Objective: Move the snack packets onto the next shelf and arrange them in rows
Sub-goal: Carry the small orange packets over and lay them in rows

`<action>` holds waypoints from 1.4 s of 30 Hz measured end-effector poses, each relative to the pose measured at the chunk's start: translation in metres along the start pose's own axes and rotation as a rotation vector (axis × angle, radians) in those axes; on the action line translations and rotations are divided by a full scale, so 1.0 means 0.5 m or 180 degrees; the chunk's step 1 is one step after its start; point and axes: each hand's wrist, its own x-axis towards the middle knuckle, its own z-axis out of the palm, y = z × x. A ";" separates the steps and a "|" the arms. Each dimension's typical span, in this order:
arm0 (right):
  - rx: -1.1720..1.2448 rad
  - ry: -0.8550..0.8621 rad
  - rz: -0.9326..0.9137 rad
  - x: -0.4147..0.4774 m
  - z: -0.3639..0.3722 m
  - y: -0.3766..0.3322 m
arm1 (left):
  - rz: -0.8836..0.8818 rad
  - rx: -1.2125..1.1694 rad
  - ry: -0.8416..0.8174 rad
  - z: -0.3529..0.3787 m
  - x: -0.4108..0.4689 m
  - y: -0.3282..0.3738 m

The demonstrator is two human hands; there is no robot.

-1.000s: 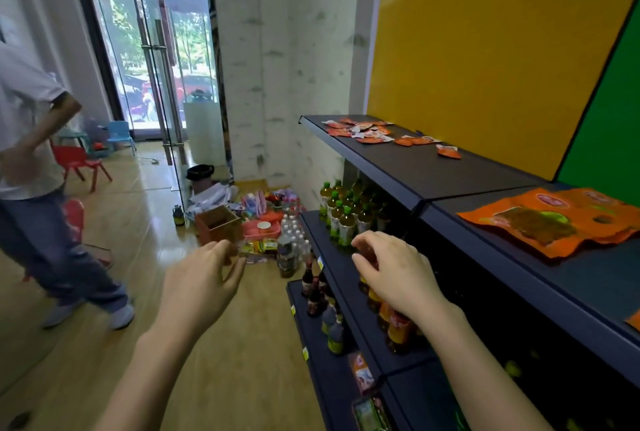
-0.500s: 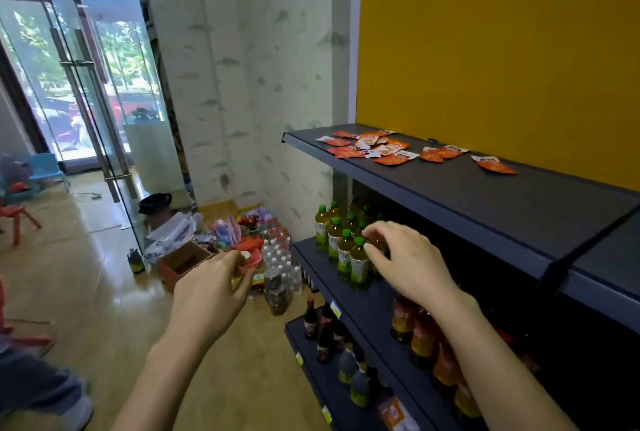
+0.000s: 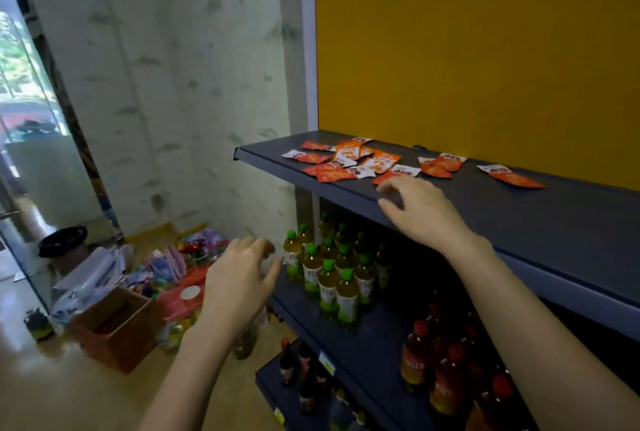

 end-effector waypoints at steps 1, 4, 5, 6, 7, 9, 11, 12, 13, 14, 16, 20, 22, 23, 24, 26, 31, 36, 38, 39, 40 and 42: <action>-0.0047 0.0044 0.0013 0.042 0.004 0.007 | 0.0040 -0.0060 0.0062 0.011 0.035 -0.006; -0.0149 0.0079 0.0128 0.161 0.010 0.030 | 0.0176 -0.0179 0.0094 0.045 0.142 -0.017; -0.0162 0.0060 0.0190 0.196 0.014 0.038 | 0.0209 -0.0205 0.0106 0.057 0.177 -0.021; -0.0191 0.0035 0.0262 0.230 0.019 0.047 | 0.0229 -0.0245 0.0123 0.071 0.211 -0.025; -0.0242 0.0016 0.0345 0.260 0.026 0.058 | 0.0241 -0.0300 0.0142 0.085 0.241 -0.028; -0.0385 -0.0066 0.0541 0.310 0.038 0.079 | 0.0241 -0.0430 0.0191 0.114 0.295 -0.034; -0.0559 -0.0192 0.0757 0.348 0.050 0.100 | 0.0289 -0.0509 0.0236 0.140 0.345 -0.037; -0.0642 -0.0248 0.0869 0.364 0.053 0.108 | 0.0335 -0.0523 0.0235 0.150 0.370 -0.035; -0.0729 -0.0311 0.0983 0.379 0.056 0.116 | 0.0382 -0.0542 0.0215 0.162 0.397 -0.035; -0.0826 -0.0407 0.1097 0.392 0.059 0.122 | 0.0421 -0.0565 0.0199 0.172 0.424 -0.033; -0.0984 -0.0658 0.1264 0.417 0.065 0.133 | 0.0444 -0.0582 0.0150 0.191 0.482 -0.030; -0.0941 -0.0892 0.1544 0.463 0.093 0.147 | 0.0552 -0.0310 -0.0268 0.237 0.602 -0.018; -0.0927 -0.0914 0.1680 0.479 0.105 0.144 | 0.0734 -0.0049 -0.0522 0.265 0.656 -0.003; -0.0936 -0.0941 0.1738 0.487 0.110 0.142 | 0.0812 0.0052 -0.0679 0.280 0.679 0.005; -0.0930 -0.0964 0.1790 0.492 0.114 0.141 | 0.0885 0.0130 -0.0848 0.294 0.697 0.013; -0.0931 -0.0931 0.1881 0.502 0.122 0.140 | 0.1033 0.0179 -0.1122 0.324 0.725 0.026; -0.0712 -0.0690 0.2071 0.510 0.140 0.151 | 0.1282 0.0132 -0.1392 0.369 0.765 0.037; -0.0271 -0.0460 0.2253 0.512 0.147 0.160 | 0.1283 -0.0334 -0.1677 0.392 0.790 0.049; -0.0152 -0.0383 0.2292 0.512 0.149 0.160 | 0.1269 -0.0332 -0.1801 0.398 0.797 0.059; -0.0130 -0.0351 0.2308 0.512 0.151 0.161 | 0.1251 -0.0312 -0.1839 0.401 0.800 0.065; -0.0118 -0.0301 0.2315 0.513 0.153 0.163 | 0.1215 -0.0306 -0.1866 0.402 0.802 0.071; 0.0008 -0.0117 0.2336 0.511 0.155 0.166 | 0.1144 -0.0388 -0.1934 0.402 0.806 0.083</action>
